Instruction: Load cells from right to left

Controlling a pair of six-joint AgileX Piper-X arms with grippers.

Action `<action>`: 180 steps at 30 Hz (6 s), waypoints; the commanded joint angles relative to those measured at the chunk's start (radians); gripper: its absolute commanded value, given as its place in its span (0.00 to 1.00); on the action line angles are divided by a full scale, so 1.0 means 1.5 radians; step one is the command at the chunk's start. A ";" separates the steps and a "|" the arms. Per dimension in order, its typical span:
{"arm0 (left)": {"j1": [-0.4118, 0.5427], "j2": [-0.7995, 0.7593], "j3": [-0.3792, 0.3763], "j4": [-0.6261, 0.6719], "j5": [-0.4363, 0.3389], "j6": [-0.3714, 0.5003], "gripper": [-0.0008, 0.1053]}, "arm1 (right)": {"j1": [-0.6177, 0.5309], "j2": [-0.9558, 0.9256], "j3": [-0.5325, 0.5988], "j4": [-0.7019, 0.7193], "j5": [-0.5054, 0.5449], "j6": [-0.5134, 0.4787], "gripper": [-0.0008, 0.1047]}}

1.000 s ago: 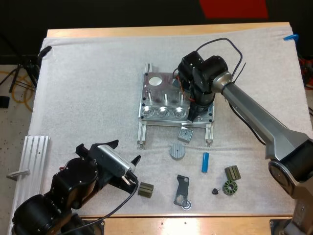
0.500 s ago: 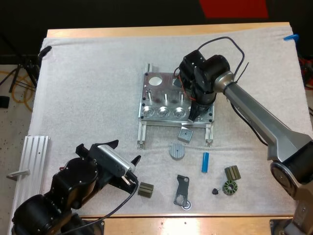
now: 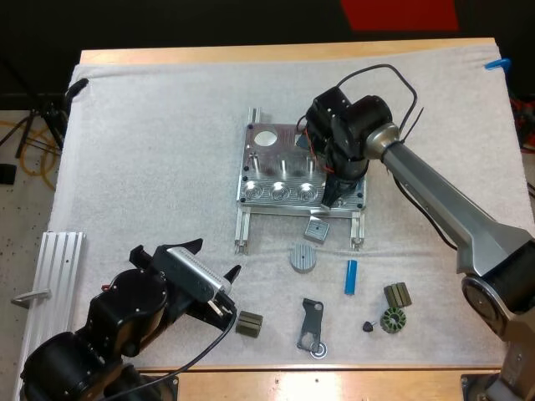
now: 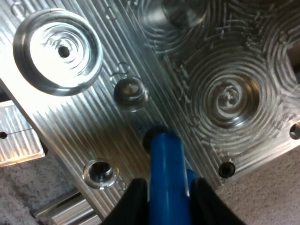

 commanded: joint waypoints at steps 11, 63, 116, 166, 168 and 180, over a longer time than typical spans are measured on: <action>-0.002 -0.004 -0.006 -0.012 0.000 0.000 0.61 | 0.001 0.007 0.003 0.003 -0.004 -0.001 0.13; -0.002 -0.004 -0.006 -0.012 0.000 0.000 0.61 | 0.005 0.022 0.011 -0.031 -0.069 0.027 0.13; -0.002 -0.004 -0.006 -0.012 0.000 0.000 0.61 | 0.005 -0.049 0.036 -0.080 0.072 0.038 0.47; -0.002 -0.004 -0.006 -0.012 0.000 0.000 0.61 | 0.005 -0.193 0.036 0.039 -0.114 0.237 0.47; -0.002 -0.004 -0.006 -0.012 0.000 0.000 0.61 | 0.005 -0.197 0.036 0.039 -0.146 0.241 0.47; -0.002 -0.004 -0.006 -0.012 -0.004 0.000 0.61 | 0.005 -0.240 0.036 0.050 -0.179 0.256 0.47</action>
